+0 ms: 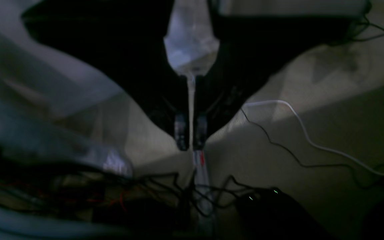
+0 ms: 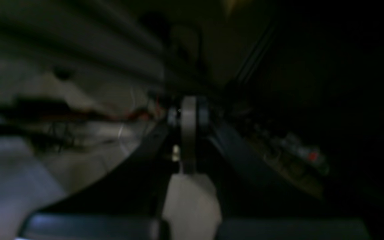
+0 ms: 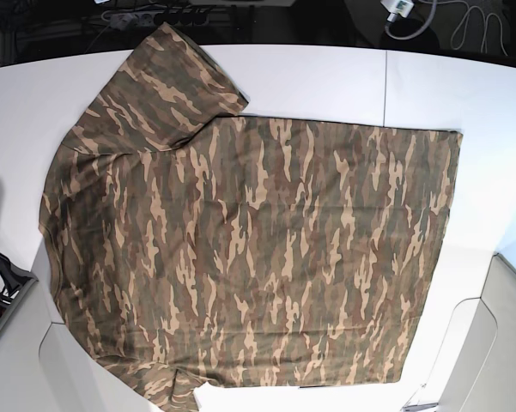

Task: Fold the T-shirt properly

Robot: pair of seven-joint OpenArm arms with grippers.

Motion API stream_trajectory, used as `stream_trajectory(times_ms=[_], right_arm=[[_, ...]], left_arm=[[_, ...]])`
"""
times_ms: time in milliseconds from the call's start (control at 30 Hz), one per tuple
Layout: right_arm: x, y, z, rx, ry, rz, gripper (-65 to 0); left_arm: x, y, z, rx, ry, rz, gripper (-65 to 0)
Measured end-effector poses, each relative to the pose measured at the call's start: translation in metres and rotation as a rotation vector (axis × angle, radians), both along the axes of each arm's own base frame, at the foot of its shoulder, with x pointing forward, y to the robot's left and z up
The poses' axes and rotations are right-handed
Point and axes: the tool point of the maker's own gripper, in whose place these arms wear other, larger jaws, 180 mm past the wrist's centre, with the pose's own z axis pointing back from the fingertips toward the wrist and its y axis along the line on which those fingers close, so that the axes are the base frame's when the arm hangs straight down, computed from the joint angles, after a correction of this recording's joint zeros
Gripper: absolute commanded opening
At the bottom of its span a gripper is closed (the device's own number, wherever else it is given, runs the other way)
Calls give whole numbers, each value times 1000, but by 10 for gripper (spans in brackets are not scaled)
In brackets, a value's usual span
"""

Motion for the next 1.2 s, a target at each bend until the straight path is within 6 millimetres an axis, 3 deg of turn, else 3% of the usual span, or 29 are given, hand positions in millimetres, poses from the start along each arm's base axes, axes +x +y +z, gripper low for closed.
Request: stream_trajectory(times_ms=[133,267,433,500,633,733,833,1000,1200], right_arm=[[37,3,31,44,-111,-47,-650],[69,-7,57,69,-202,-115,-650],[94,-35,74,65,-243,-218,-635],[98,-47,73,35,-231,-241,-580],[116,-70,65,-17,-175,-342,-411],[128,-88,58,-82,-138,-410,-341],[135,-96,55,-111,-130,-444,-335],[144,-98,49,-94,-134,-489,-335],[142,-105,25,-87,-77,-556,-335]], left_arm=[[32,21,25,22,-79,58,-619],[64,43,54,53,-189,115,-604],[93,66,85,94,-311,162,-433],[100,72,94,97,-346,184,-399],[116,80,104,91,-402,217,-394],[125,82,107,93,-428,220,-394],[131,84,109,97,-441,211,-380],[140,90,114,113,-469,187,-254],[158,102,125,161,-541,157,-254]])
